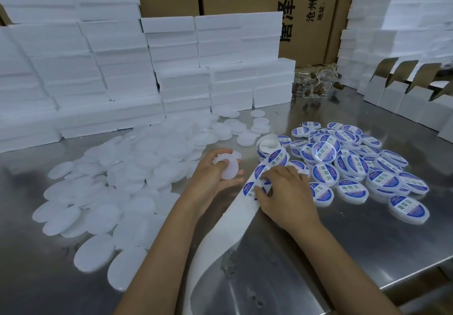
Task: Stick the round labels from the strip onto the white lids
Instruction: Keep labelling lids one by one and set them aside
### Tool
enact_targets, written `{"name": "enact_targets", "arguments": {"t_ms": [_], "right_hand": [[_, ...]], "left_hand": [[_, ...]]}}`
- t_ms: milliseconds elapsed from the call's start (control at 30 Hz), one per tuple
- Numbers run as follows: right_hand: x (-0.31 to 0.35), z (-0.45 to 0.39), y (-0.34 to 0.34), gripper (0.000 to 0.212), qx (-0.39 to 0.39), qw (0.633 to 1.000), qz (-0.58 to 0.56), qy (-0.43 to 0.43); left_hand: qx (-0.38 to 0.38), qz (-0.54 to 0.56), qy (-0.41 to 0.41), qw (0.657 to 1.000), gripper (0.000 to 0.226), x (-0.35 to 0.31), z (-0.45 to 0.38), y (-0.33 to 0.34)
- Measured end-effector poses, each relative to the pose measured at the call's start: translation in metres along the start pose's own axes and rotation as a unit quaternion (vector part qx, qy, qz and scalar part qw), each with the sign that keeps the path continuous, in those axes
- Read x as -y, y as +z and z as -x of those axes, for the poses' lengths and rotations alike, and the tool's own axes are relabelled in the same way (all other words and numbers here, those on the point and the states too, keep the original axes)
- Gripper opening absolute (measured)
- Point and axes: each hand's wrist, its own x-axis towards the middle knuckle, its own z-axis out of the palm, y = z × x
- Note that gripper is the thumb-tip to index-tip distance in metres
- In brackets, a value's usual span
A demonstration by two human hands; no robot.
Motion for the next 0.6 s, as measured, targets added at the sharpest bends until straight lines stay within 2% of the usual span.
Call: {"name": "enact_targets", "arguments": {"t_ms": [200,433,600], "right_hand": [[0.0033,0.0012,0.0016,0.039,0.026,0.999,-0.017,-0.022],[0.0092,0.002,-0.0006,0.032,0.064,0.989,-0.109,-0.079],[0.0109,0.0039,-0.0015,0.031,0.062,0.987,-0.122,-0.087]], "left_hand": [[-0.003,-0.026,0.001,1.0,0.03,0.0043,0.0001,-0.0019],[0.015,-0.041,-0.003,0.999,0.033,0.006,-0.005,-0.0022],[0.03,-0.053,-0.006,0.998,0.034,0.0087,-0.0062,-0.0049]]}}
